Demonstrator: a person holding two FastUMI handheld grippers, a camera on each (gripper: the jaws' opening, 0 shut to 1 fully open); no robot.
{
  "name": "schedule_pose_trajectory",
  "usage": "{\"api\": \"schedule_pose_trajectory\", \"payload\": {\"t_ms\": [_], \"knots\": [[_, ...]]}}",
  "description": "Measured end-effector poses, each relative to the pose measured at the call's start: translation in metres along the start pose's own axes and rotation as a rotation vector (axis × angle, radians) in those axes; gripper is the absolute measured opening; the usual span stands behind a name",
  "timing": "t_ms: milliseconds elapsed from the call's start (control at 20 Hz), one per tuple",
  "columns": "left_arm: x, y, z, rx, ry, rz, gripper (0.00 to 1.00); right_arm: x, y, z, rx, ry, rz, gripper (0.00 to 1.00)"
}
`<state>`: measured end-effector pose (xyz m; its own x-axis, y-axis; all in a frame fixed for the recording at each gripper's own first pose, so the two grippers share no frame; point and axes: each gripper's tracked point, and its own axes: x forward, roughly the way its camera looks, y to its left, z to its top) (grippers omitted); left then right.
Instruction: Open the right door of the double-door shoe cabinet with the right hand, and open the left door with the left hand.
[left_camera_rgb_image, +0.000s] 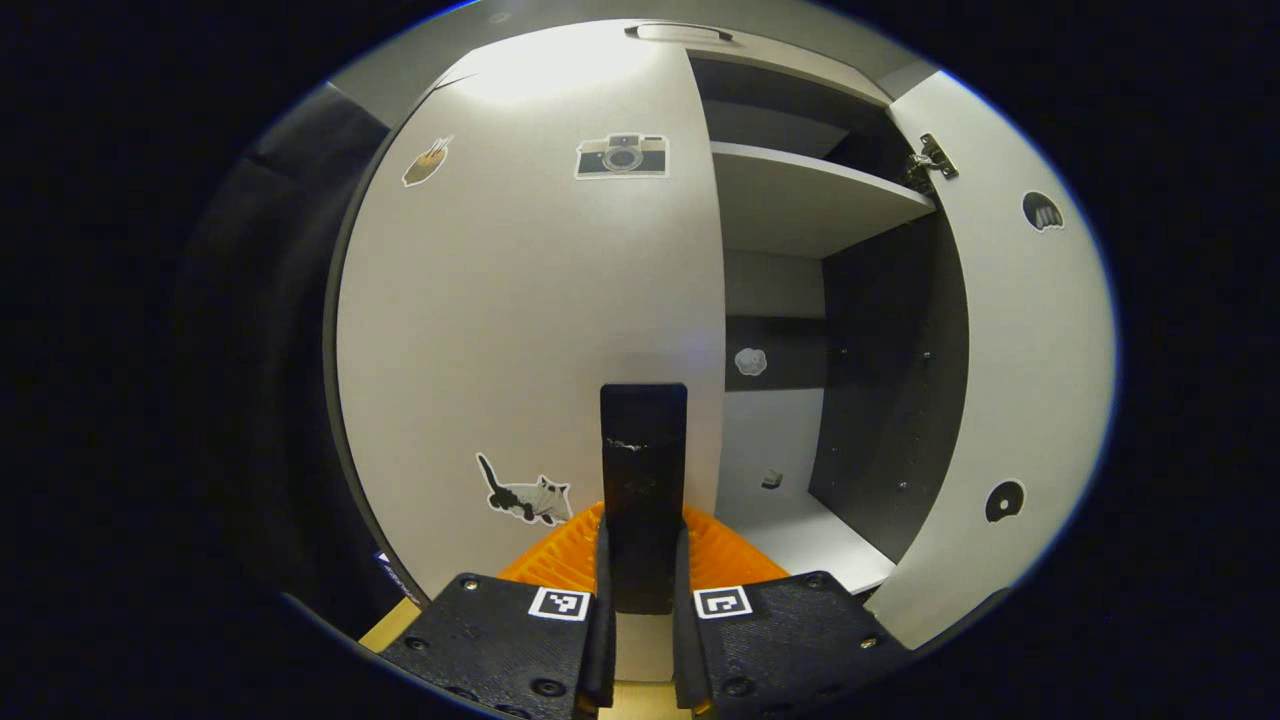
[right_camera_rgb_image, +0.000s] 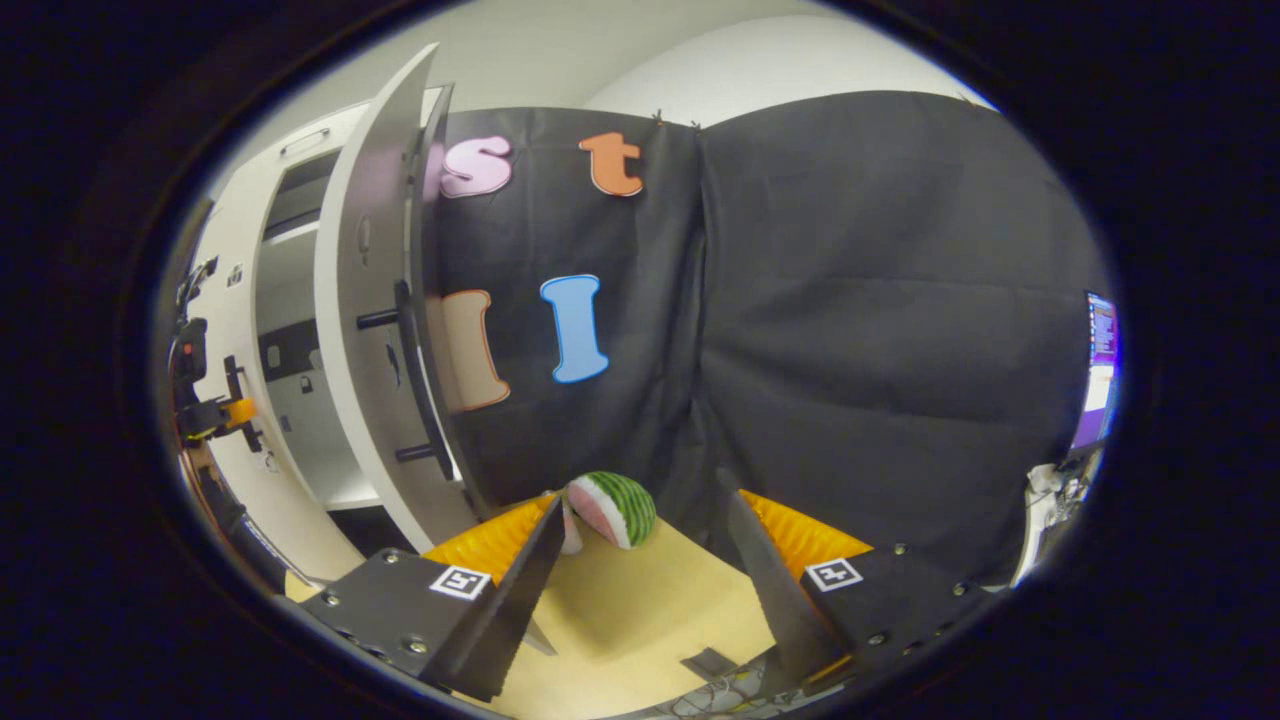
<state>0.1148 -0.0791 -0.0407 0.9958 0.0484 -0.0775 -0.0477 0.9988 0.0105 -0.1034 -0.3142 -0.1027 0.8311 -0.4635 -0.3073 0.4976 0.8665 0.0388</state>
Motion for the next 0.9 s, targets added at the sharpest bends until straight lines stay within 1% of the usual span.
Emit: {"api": "schedule_pose_trajectory", "payload": {"t_ms": [200, 250, 400, 550, 900], "knots": [[-0.003, 0.003, 0.0, -0.006, -0.008, 0.004, 0.24, 0.007, 0.008, 0.003, -0.011, 0.007, 0.04, 0.99], [-0.004, 0.004, 0.0, -0.006, -0.012, 0.003, 0.22, 0.008, 0.01, 0.003, -0.015, 0.01, 0.049, 0.99], [-0.006, 0.007, -0.001, -0.009, -0.005, 0.004, 0.22, 0.01, 0.017, 0.002, -0.021, 0.02, 0.079, 0.99], [-0.008, 0.01, -0.002, -0.02, 0.002, 0.0, 0.22, 0.007, 0.027, -0.003, -0.027, 0.031, 0.106, 0.99], [-0.008, 0.015, -0.001, -0.034, -0.012, 0.021, 0.22, -0.01, 0.042, -0.015, -0.05, 0.051, 0.153, 0.99]]}}
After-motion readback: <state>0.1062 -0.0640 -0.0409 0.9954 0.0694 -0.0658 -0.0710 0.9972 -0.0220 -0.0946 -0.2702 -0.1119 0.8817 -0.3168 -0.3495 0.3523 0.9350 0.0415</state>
